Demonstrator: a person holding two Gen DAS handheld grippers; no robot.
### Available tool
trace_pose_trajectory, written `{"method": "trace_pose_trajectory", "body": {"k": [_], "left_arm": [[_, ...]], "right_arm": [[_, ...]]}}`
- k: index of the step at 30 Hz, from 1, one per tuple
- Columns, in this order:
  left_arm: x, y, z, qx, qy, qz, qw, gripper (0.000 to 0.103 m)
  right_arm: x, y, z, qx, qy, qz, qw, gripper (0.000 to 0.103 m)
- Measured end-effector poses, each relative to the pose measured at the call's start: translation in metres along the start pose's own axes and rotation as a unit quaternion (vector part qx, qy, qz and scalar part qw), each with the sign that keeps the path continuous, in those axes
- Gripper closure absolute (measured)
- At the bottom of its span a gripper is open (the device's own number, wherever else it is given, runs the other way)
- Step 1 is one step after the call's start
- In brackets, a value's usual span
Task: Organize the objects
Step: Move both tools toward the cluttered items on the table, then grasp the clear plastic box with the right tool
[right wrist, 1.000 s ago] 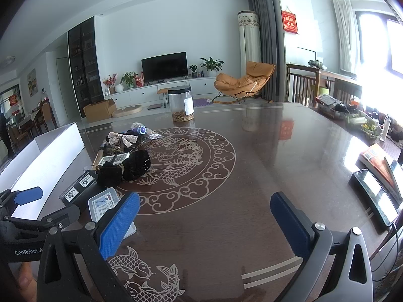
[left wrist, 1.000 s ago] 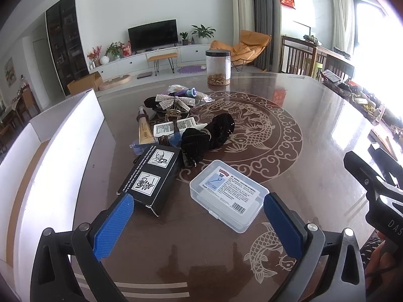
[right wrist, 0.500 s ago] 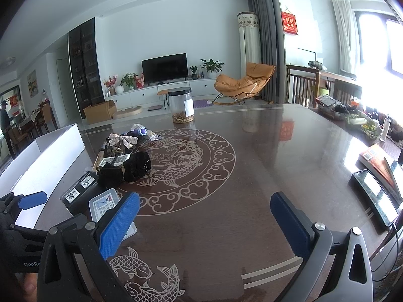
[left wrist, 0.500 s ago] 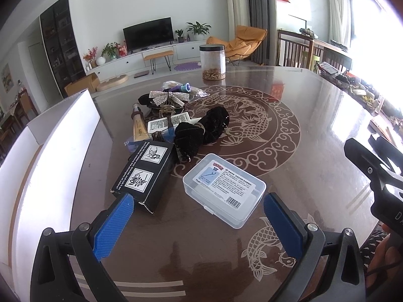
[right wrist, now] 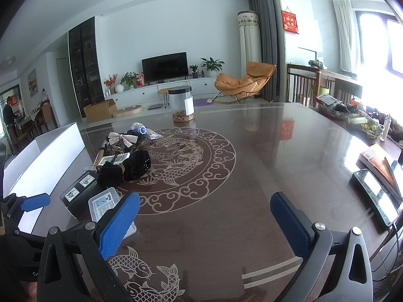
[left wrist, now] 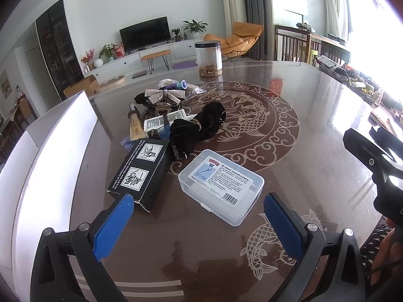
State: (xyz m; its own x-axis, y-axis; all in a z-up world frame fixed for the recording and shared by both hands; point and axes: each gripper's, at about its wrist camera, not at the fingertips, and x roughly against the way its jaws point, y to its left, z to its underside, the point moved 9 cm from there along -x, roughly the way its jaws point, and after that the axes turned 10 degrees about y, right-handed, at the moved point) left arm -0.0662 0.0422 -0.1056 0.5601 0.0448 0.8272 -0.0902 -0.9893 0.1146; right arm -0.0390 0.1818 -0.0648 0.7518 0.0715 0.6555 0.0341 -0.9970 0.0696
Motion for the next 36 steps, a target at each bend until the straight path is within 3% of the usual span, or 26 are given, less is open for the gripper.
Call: {"method": "trace_pose_trajectory", "body": {"k": [21,36], "left_arm": [[-0.018,0.005,0.009,0.009,0.032,0.001,0.9994,0.0],[-0.045,0.047,0.051,0.018,0.085,-0.018,0.9961,0.0]], "right_arm": [[-0.003,0.001,0.002,0.001,0.002,0.0,1.0,0.0],[-0.011,0.006,0.006,0.011,0.019,0.0,1.0,0.0]]}}
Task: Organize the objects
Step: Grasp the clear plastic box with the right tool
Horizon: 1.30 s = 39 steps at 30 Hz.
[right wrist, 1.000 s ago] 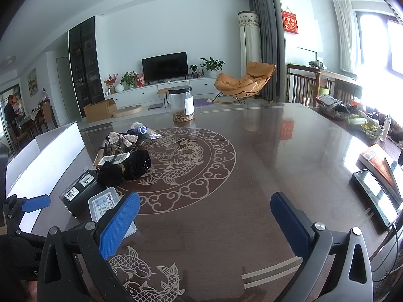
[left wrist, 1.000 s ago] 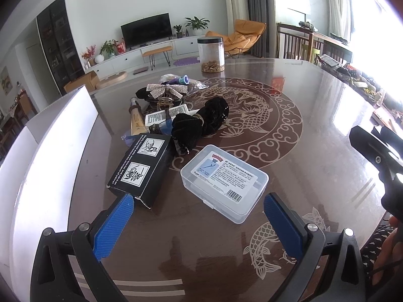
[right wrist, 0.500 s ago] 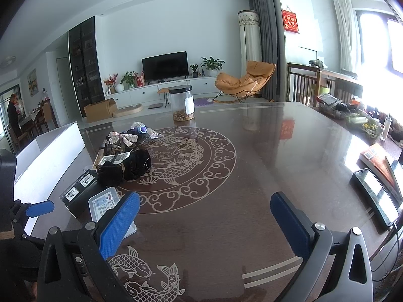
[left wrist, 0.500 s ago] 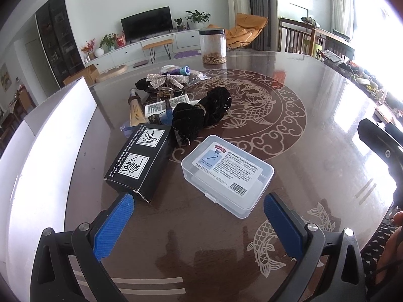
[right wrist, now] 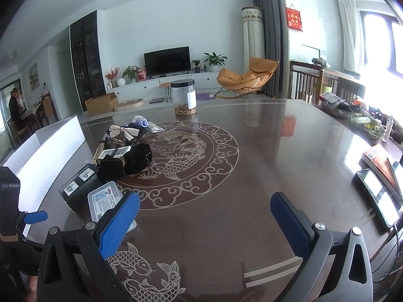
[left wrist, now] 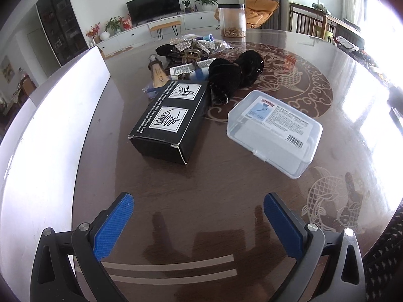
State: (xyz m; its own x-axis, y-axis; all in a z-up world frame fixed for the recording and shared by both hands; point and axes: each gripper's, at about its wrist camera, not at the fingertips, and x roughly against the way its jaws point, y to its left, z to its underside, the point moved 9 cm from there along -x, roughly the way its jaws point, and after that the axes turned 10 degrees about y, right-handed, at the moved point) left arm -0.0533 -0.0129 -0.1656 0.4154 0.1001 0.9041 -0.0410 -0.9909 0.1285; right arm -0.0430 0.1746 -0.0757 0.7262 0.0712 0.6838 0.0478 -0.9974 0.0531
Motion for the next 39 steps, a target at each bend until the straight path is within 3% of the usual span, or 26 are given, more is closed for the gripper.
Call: {"method": "trace_pose_trajectory", "body": {"k": [6,15,18,21,23,27,29,30,32,37,39], "left_arm": [[-0.008,0.0,0.006,0.003,0.006,0.009,0.9999,0.0],[-0.013,0.009,0.012,0.023,0.001,0.06,0.9979,0.0],[-0.013,0.008,0.013,-0.003,0.008,0.072,0.9974,0.0],[-0.013,0.01,0.015,-0.015,0.009,0.077,0.9968,0.0],[-0.013,0.013,0.017,-0.014,0.01,0.076,0.997,0.0],[-0.012,0.021,0.022,-0.009,0.022,0.073,0.997,0.0],[-0.015,0.024,0.02,-0.009,0.03,0.073,0.9969,0.0],[-0.016,0.025,0.019,-0.008,0.034,0.072,0.9968,0.0],[-0.019,0.027,0.015,-0.003,0.048,0.07,0.9964,0.0],[-0.029,0.034,-0.001,0.029,0.1,0.058,0.9928,0.0],[-0.033,0.033,-0.005,0.029,0.119,0.059,0.9907,0.0]], "right_arm": [[-0.006,0.0,0.002,-0.001,0.012,0.004,1.0,0.0],[-0.022,0.022,0.008,0.045,0.044,-0.005,0.998,0.0],[-0.027,0.053,0.016,0.088,0.062,-0.064,0.992,0.0],[-0.028,0.098,0.026,0.137,0.084,-0.16,0.974,0.0],[-0.037,0.121,0.03,0.164,0.095,-0.177,0.966,0.0],[-0.089,0.134,0.037,0.169,0.166,-0.124,0.963,0.0],[-0.109,0.142,0.046,0.166,0.21,-0.137,0.954,0.0],[-0.11,0.148,0.044,0.188,0.196,-0.128,0.954,0.0],[-0.12,0.153,0.048,0.207,0.213,-0.118,0.948,0.001],[-0.141,0.095,0.036,0.11,0.196,-0.04,0.974,0.0],[-0.141,0.07,0.034,0.079,0.196,-0.017,0.977,0.0]]}}
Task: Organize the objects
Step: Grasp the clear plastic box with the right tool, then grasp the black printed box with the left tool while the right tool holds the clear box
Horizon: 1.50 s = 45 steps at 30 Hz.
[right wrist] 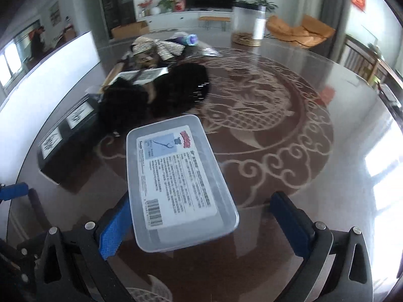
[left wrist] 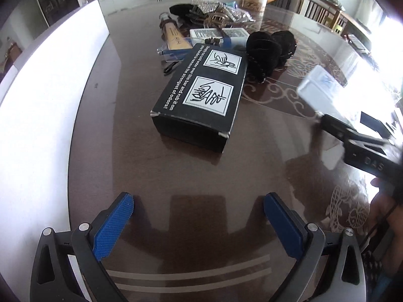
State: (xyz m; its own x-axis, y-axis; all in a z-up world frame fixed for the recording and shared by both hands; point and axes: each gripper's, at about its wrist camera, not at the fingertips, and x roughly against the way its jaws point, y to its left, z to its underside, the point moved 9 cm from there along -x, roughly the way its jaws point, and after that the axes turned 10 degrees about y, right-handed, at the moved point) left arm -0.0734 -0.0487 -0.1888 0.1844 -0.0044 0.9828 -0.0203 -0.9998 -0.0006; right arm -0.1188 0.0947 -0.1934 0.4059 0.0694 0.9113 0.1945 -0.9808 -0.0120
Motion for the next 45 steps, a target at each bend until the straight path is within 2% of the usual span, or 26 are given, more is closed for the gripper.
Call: {"method": "trace_pose_trajectory", "body": {"k": [7,10,13,14,17,18,19,23,25,32,45], "left_arm": [[0.02,-0.002,-0.04,-0.026,-0.024,-0.018,0.9992,0.0],[0.009,-0.003,-0.064,-0.034,-0.009,-0.011,0.9993,0.0],[-0.011,0.002,-0.079,-0.016,0.026,0.014,0.9994,0.0],[-0.011,0.003,-0.084,-0.015,0.013,0.001,0.9998,0.0],[-0.011,0.0,-0.087,-0.006,-0.006,-0.001,1.0,0.001],[-0.008,-0.002,-0.087,-0.002,-0.019,-0.001,0.9998,0.01],[-0.005,-0.005,-0.086,0.01,-0.032,-0.004,0.9994,0.014],[-0.003,-0.017,-0.08,0.019,-0.054,-0.007,0.9983,0.012],[-0.005,-0.02,-0.079,0.017,-0.06,-0.006,0.998,0.0],[-0.007,-0.024,-0.08,-0.008,-0.112,0.001,0.9937,0.0],[-0.01,-0.028,-0.088,-0.007,-0.119,0.003,0.9929,0.0]], "right_arm": [[0.004,-0.035,0.007,-0.039,-0.001,0.022,0.999,0.0],[0.009,-0.035,0.003,-0.04,-0.001,0.024,0.999,0.0],[0.014,-0.031,0.007,-0.04,-0.002,0.023,0.999,0.0],[0.015,-0.031,0.007,-0.04,-0.002,0.023,0.999,0.0],[0.016,-0.029,0.008,-0.024,-0.004,0.013,1.0,0.0],[0.017,-0.029,0.008,-0.025,-0.004,0.013,1.0,0.0],[0.016,-0.029,0.007,-0.025,-0.004,0.013,1.0,0.0],[0.017,-0.029,0.008,-0.024,-0.004,0.013,1.0,0.0],[0.016,-0.029,0.008,-0.024,-0.004,0.013,1.0,0.0],[0.016,-0.029,0.008,-0.023,-0.004,0.013,1.0,0.0],[0.016,-0.028,0.009,-0.023,-0.005,0.013,1.0,0.0]]}}
